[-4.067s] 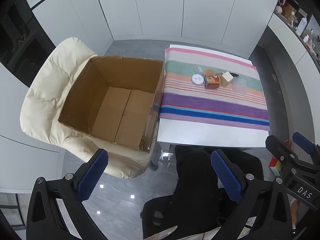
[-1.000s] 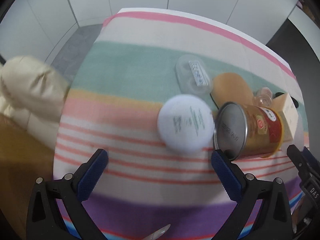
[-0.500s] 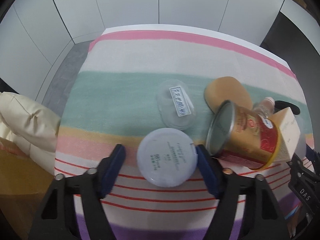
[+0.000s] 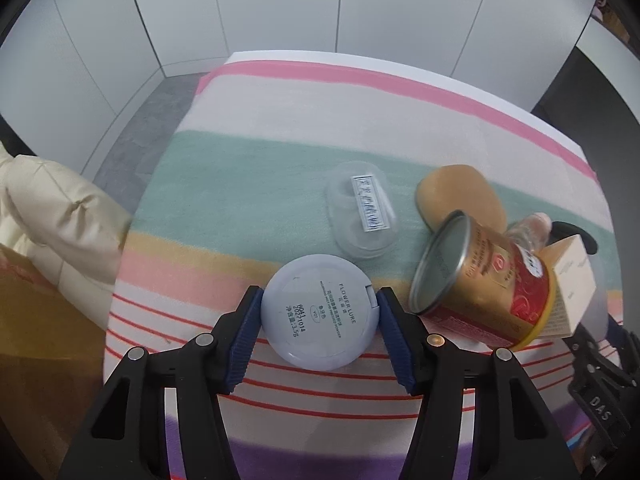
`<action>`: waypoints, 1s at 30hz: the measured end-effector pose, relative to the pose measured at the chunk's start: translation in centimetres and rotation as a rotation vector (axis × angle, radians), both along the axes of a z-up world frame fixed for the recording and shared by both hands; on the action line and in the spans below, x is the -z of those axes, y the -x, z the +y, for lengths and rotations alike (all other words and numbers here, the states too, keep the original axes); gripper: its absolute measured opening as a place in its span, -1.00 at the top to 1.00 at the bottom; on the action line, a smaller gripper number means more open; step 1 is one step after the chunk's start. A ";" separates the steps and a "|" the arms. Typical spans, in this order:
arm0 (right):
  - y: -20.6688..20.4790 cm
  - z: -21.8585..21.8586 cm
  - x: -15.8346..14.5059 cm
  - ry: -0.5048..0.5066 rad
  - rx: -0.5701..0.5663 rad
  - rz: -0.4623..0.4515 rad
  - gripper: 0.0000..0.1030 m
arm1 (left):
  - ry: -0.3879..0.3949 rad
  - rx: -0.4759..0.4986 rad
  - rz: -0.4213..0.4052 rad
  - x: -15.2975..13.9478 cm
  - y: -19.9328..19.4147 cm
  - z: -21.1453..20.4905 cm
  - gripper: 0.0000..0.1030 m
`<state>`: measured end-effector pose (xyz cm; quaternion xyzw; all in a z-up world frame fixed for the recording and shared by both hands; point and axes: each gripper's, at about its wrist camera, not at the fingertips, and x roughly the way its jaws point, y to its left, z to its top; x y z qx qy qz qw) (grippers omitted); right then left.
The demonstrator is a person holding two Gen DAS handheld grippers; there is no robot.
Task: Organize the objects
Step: 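Grasp the white round compact with the left tool while the right grasps the clear container, then lift both held items and carry them over the cardboard box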
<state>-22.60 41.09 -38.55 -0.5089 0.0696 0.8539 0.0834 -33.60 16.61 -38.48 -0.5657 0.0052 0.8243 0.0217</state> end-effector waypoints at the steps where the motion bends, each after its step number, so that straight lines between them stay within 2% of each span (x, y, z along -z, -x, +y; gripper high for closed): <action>1: 0.0 0.0 0.0 -0.003 -0.005 0.003 -0.63 | 0.003 -0.007 -0.001 0.0 0.0 -0.1 -0.14; 9: 0.1 0.1 -1.6 -0.011 -0.021 0.005 -0.63 | 0.027 -0.017 0.022 -1.7 -1.1 -0.7 -0.14; 16: 0.0 0.2 -5.1 -0.026 -0.027 0.041 -0.63 | 0.034 0.004 0.058 -4.4 -0.8 -1.0 -0.14; 30: -0.6 -0.6 -14.2 -0.054 -0.057 0.120 -0.63 | 0.007 0.029 0.143 -13.8 -2.3 -0.5 -0.14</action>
